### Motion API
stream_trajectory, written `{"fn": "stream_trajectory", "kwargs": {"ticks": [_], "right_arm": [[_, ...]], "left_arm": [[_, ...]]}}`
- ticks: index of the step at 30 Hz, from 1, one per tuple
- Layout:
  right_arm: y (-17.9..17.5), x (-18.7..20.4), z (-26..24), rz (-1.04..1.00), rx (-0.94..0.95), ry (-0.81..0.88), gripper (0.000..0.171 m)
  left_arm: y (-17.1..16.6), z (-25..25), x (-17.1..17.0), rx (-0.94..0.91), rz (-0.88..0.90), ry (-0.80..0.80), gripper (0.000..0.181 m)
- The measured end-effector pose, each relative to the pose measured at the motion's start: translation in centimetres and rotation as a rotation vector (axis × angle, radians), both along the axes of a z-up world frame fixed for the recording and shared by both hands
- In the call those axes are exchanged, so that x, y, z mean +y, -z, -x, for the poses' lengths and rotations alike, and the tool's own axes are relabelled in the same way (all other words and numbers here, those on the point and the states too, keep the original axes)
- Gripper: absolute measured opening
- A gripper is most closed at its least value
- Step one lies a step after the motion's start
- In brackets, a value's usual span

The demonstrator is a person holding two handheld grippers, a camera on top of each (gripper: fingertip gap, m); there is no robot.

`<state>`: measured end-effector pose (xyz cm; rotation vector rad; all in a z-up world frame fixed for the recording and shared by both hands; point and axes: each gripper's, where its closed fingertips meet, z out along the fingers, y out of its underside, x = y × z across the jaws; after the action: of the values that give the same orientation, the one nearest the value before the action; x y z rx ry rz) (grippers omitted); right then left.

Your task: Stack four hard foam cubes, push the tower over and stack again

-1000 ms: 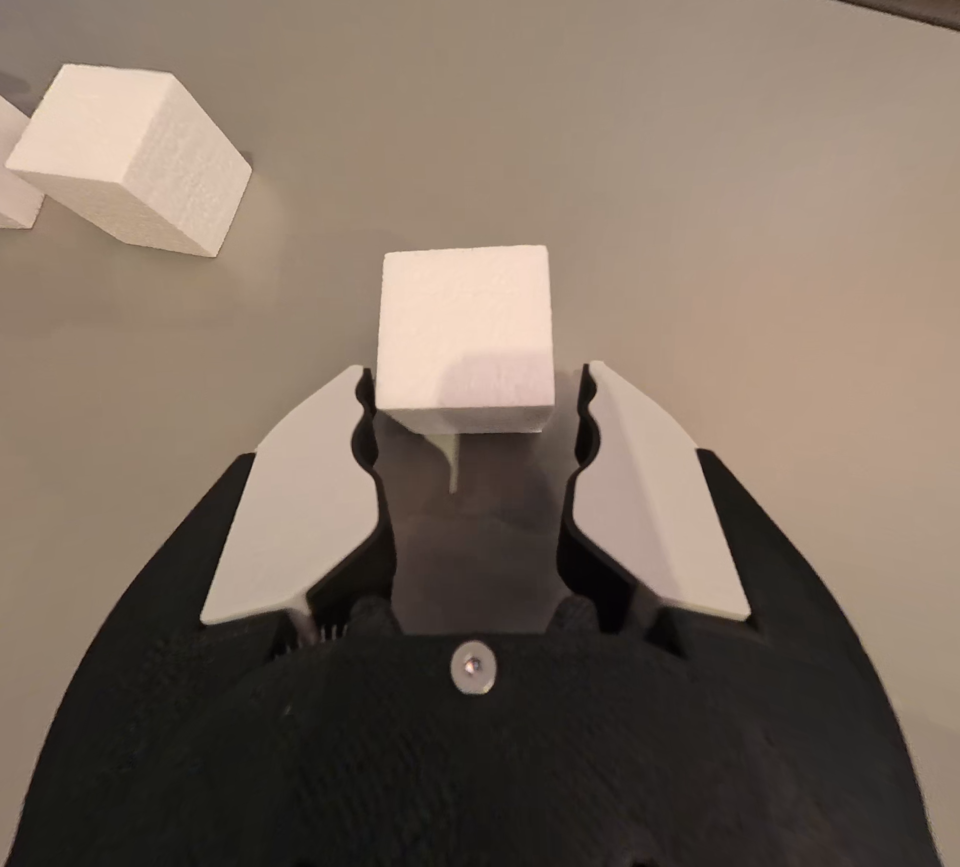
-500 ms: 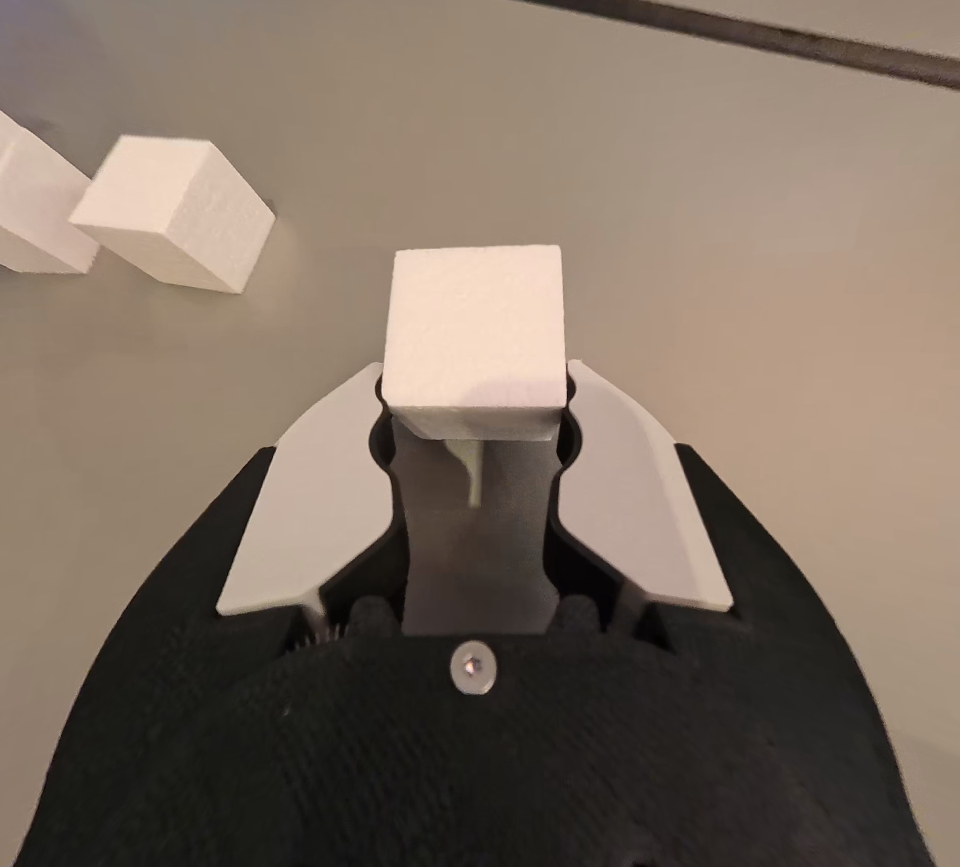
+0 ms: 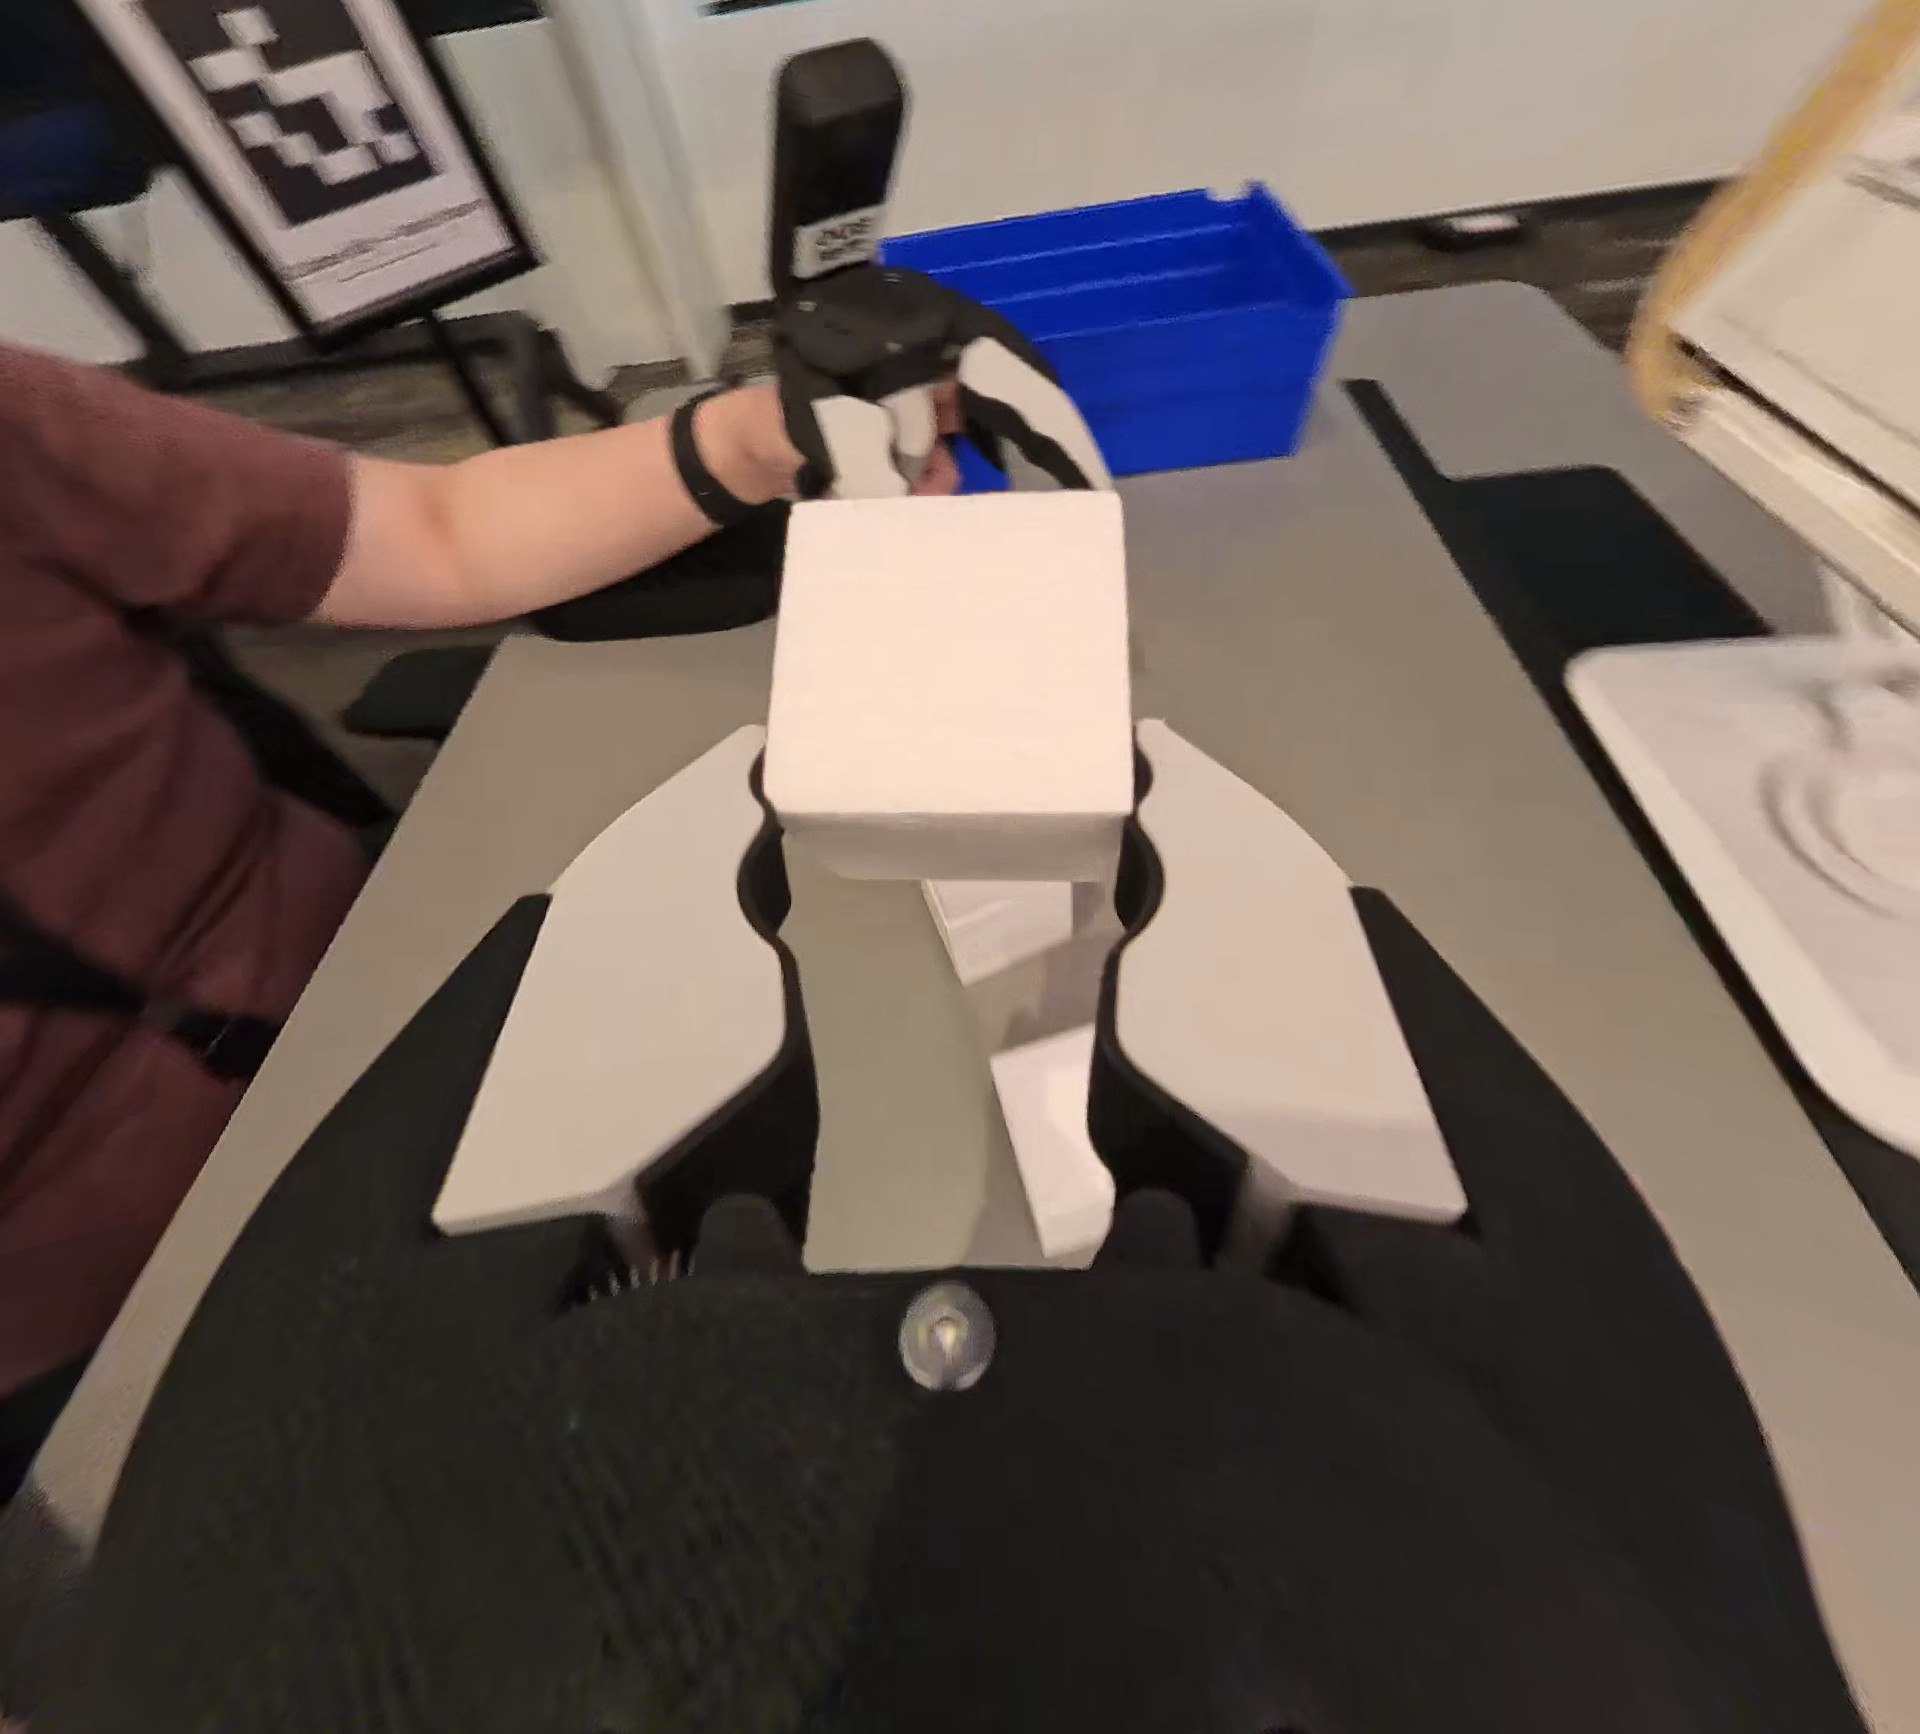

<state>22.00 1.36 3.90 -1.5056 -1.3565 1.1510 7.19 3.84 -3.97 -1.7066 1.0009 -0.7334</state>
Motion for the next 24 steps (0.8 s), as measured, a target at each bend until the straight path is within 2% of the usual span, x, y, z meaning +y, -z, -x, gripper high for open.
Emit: {"fn": "stream_trajectory", "kwargs": {"ticks": [6, 10, 24], "right_arm": [[3.5, 1.0, 4.8, 0.062, -0.108, -0.238, 0.062], [5.3, 1.0, 6.3, 0.036, -0.168, -0.275, 0.062], [6.2, 0.0, 6.5, -0.026, -0.242, -0.349, 0.062]], "left_arm": [[1.0, 0.7, 0.6, 0.032, 0.025, -0.025, 0.077], [1.0, 0.7, 0.8, 0.028, 0.036, -0.027, 0.076], [2.3, 0.3, 0.7, 0.087, 0.043, -0.015, 0.074]]}}
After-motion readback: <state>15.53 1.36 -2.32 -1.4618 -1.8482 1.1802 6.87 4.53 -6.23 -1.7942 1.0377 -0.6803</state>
